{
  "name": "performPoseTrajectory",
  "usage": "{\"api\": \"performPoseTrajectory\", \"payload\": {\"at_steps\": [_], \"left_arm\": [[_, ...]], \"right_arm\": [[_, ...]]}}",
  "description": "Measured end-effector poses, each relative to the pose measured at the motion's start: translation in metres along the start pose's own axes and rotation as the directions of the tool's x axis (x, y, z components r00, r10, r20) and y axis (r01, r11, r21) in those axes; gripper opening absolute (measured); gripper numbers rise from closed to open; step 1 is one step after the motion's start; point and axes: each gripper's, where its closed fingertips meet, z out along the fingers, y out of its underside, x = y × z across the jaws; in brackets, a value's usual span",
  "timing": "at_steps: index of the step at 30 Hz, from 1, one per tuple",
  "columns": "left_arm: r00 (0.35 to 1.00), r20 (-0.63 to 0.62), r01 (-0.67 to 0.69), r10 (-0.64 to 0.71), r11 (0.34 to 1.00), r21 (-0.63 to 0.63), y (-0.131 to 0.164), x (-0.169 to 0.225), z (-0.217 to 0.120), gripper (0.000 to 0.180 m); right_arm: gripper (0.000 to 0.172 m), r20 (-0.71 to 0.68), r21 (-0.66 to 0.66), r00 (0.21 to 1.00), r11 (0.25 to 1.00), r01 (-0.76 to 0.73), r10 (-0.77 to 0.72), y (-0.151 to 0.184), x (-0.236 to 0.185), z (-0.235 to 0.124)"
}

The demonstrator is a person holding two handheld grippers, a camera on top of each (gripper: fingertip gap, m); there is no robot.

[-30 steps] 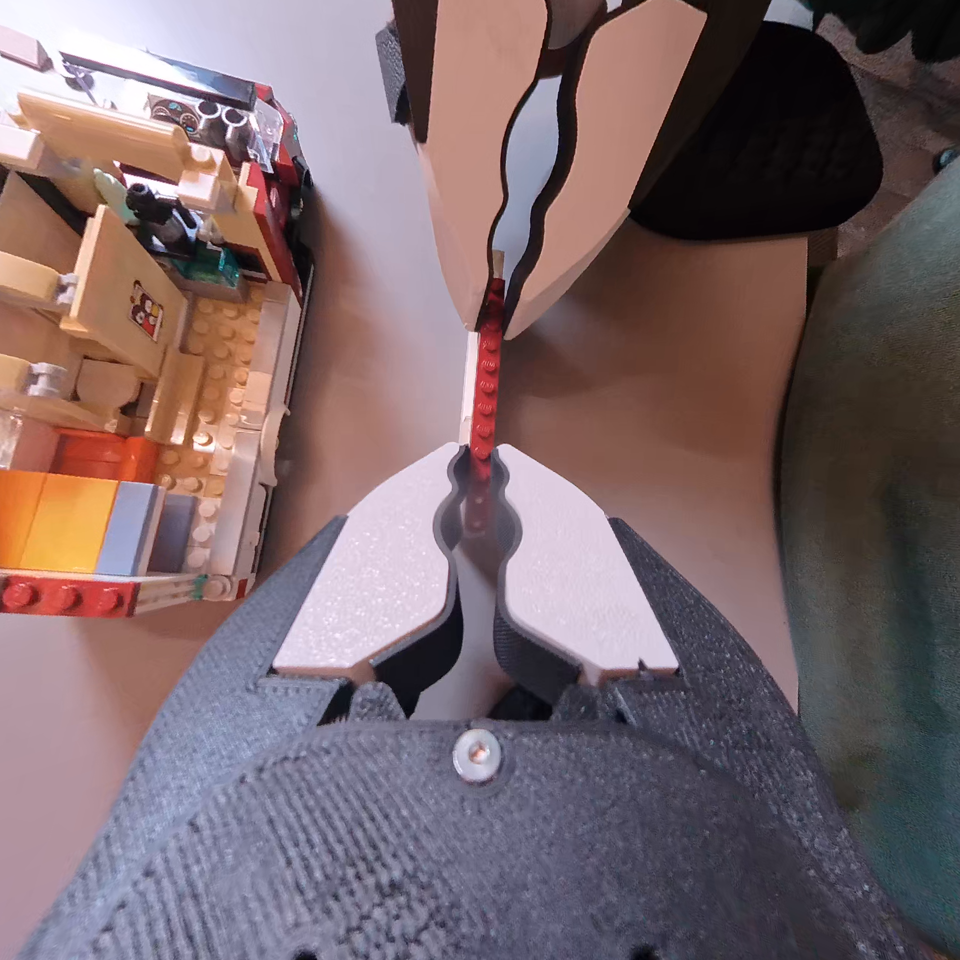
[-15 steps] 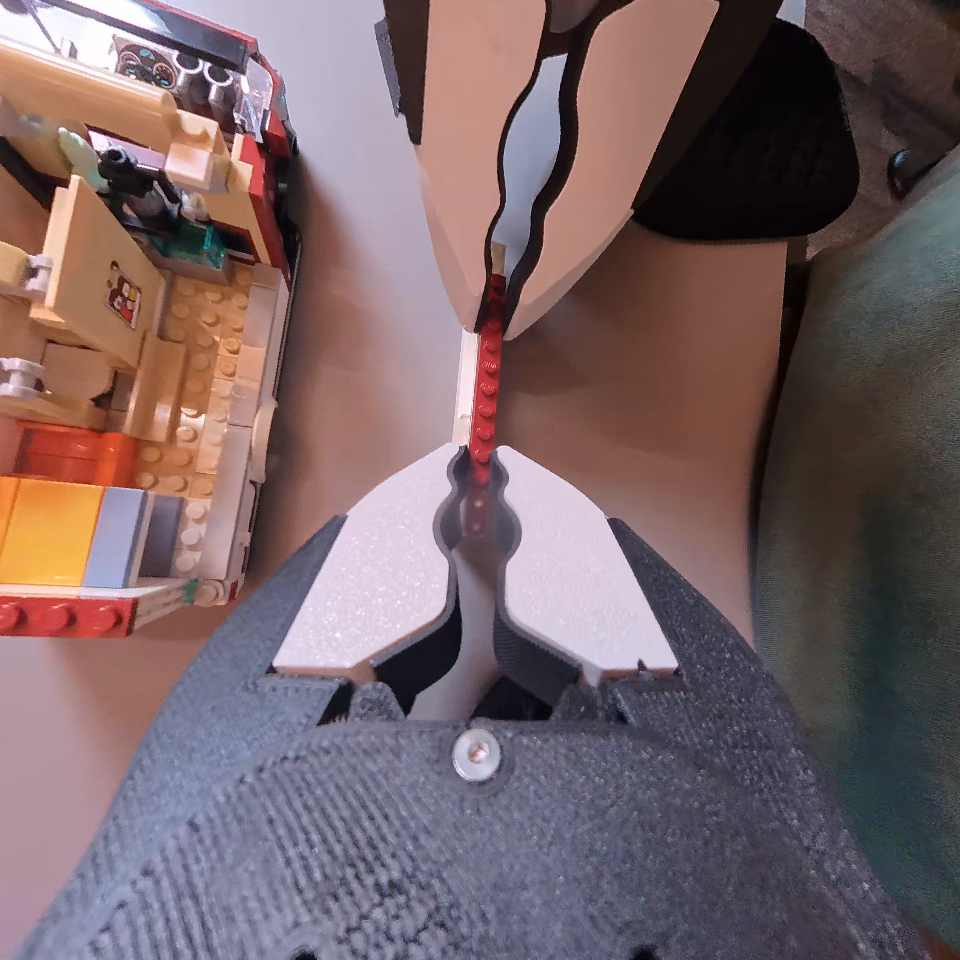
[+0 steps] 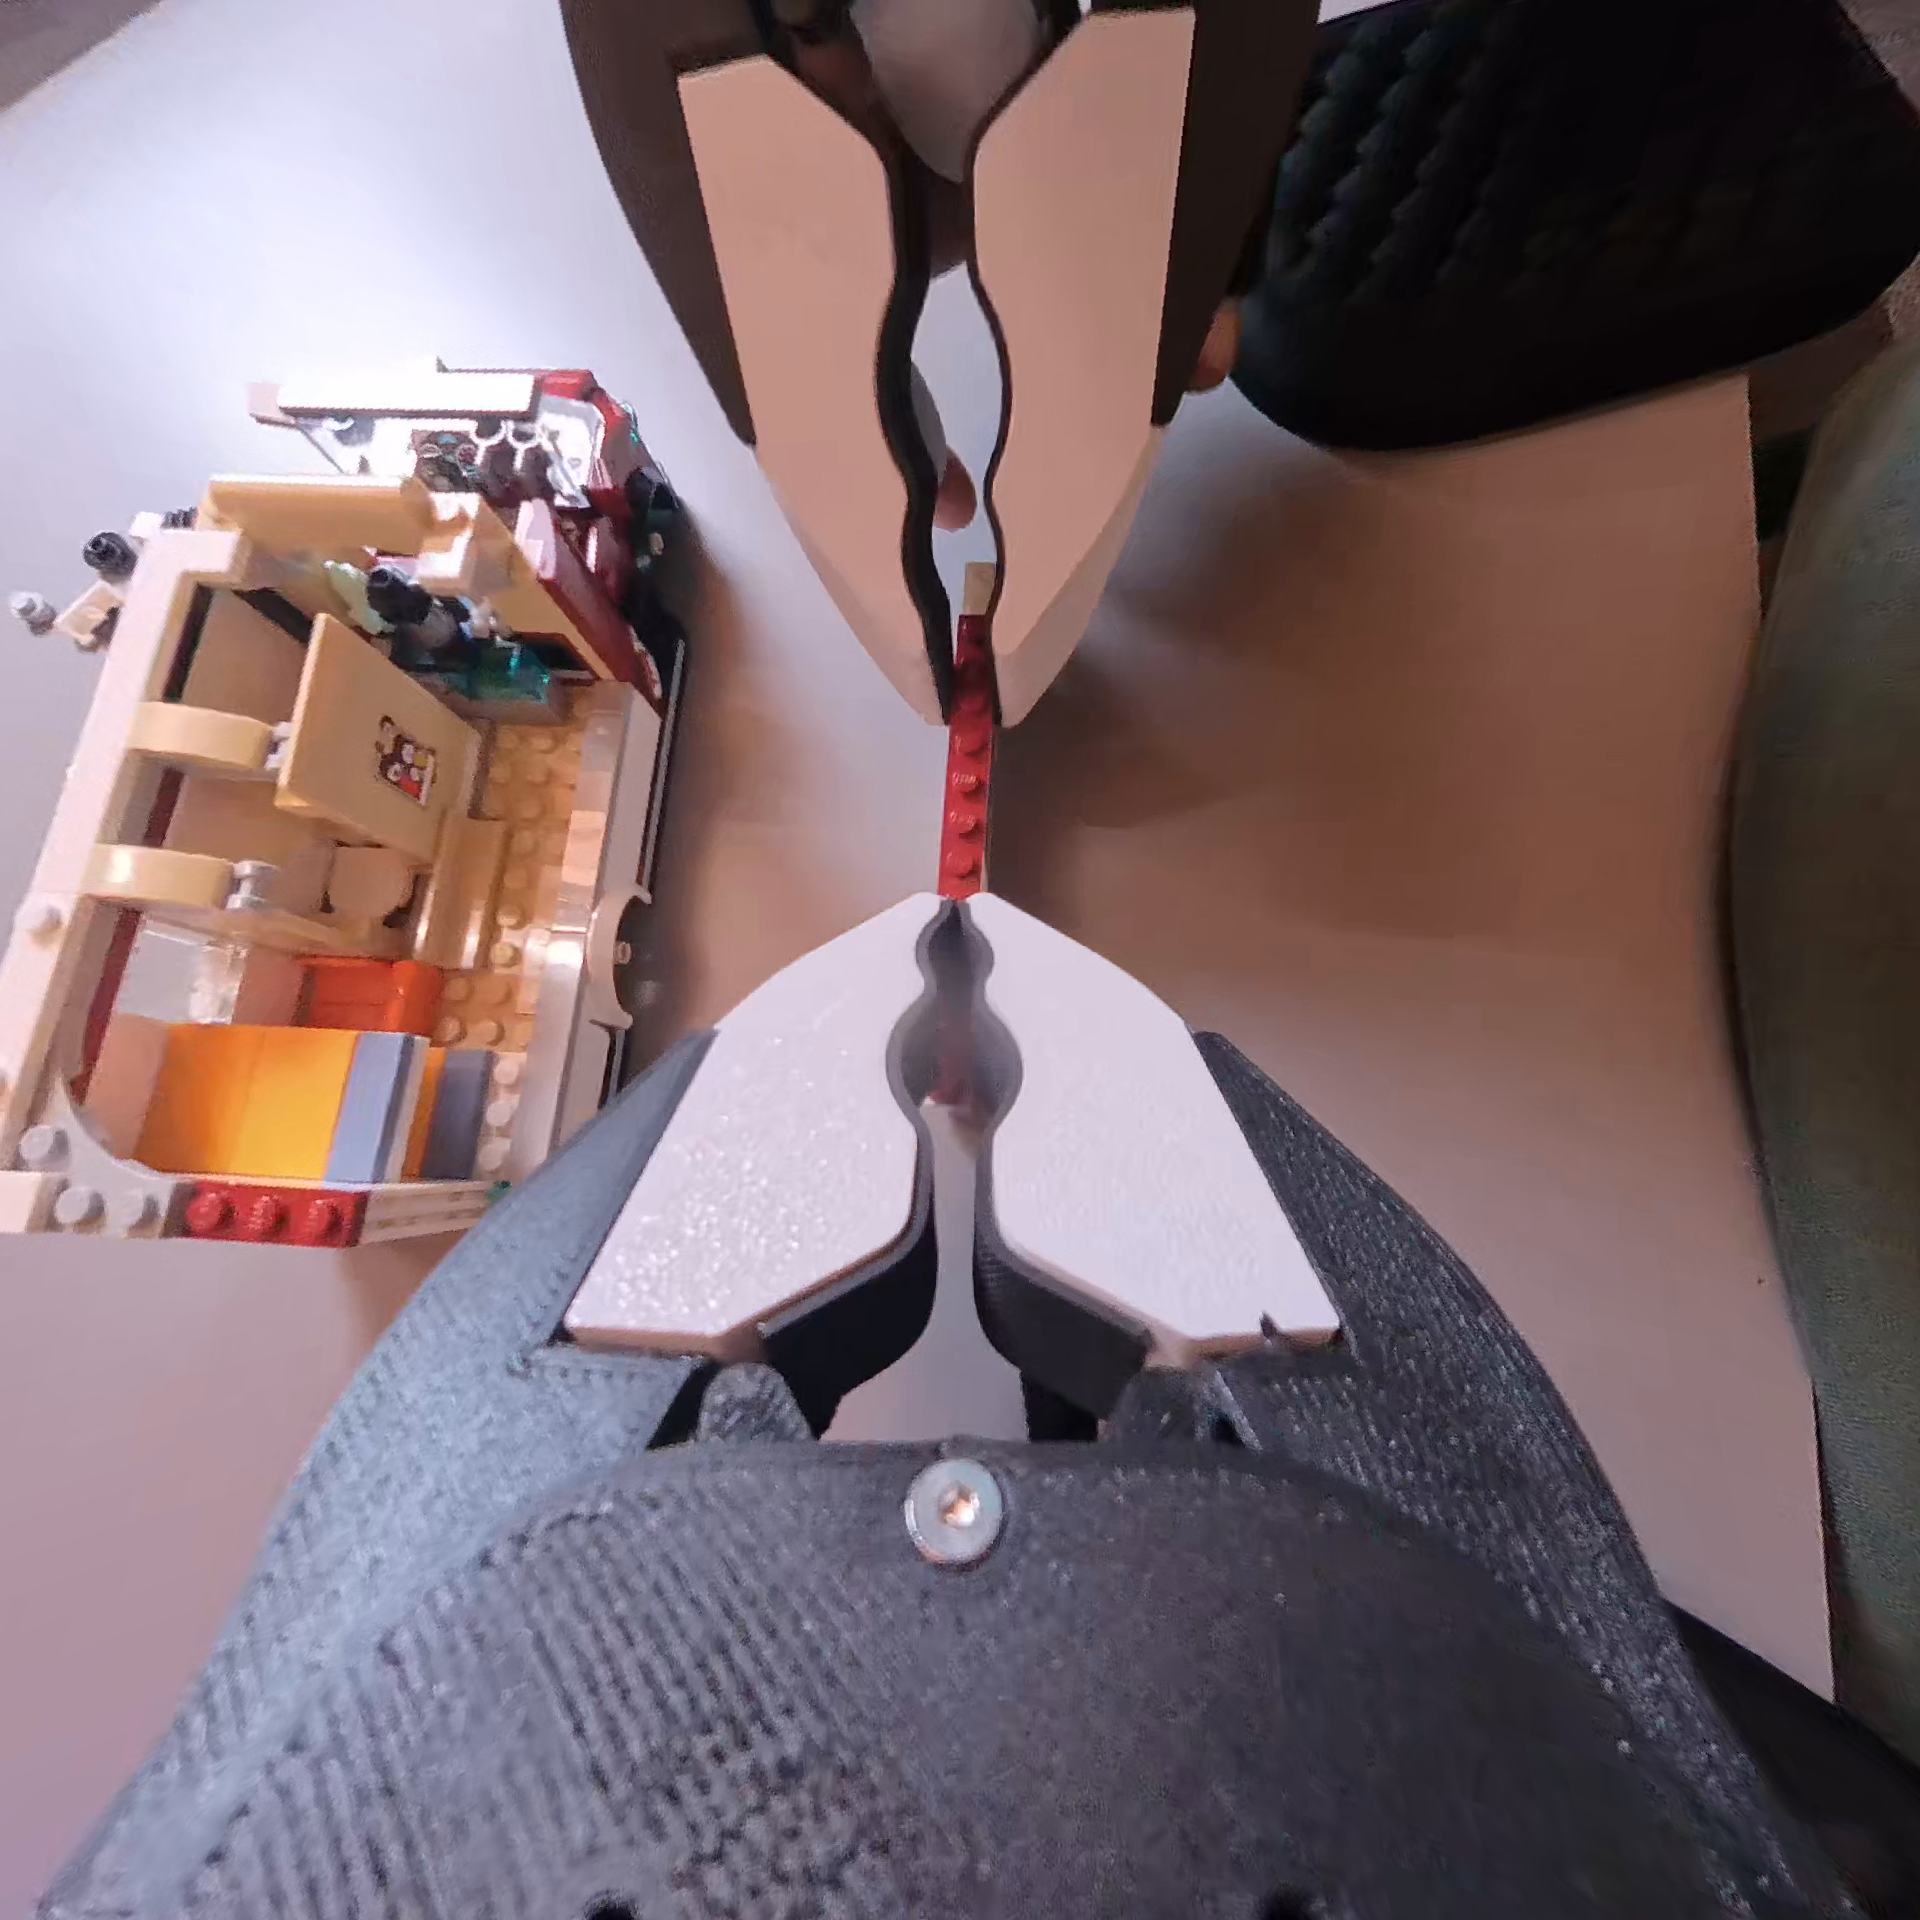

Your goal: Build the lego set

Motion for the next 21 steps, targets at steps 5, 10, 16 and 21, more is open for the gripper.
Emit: {"api": "performPoseTrajectory", "payload": {"at_steps": [5, 10, 16, 21], "left_arm": [[0.999, -0.028, 0.029, -0.029, 0.999, -0.022, 0.0010, 0.0006, 0.0003, 0.000], [0.998, -0.045, 0.039, -0.041, 0.998, -0.040, 0.0012, 0.0005, 0.0006, 0.001], [0.996, -0.065, 0.057, -0.060, 0.997, -0.058, 0.0011, 0.0006, 0.0013, 0.001], [0.994, -0.079, 0.071, -0.077, 0.994, -0.080, 0.0015, 0.0008, 0.0017, 0.001]], "right_arm": [[0.009, -0.021, 0.016, 1.000, 1.000, 0.018, -0.017, 0.0001, -0.0005, -0.0004], [0.017, -0.042, 0.038, 0.998, 0.998, 0.040, -0.038, 0.0027, -0.0013, -0.0045], [0.006, -0.061, 0.035, 0.997, 0.998, 0.049, -0.047, 0.0040, 0.0000, -0.0068], [0.008, -0.043, 0.008, 0.998, 0.999, 0.038, -0.038, 0.0057, 0.0001, -0.0059]]}}
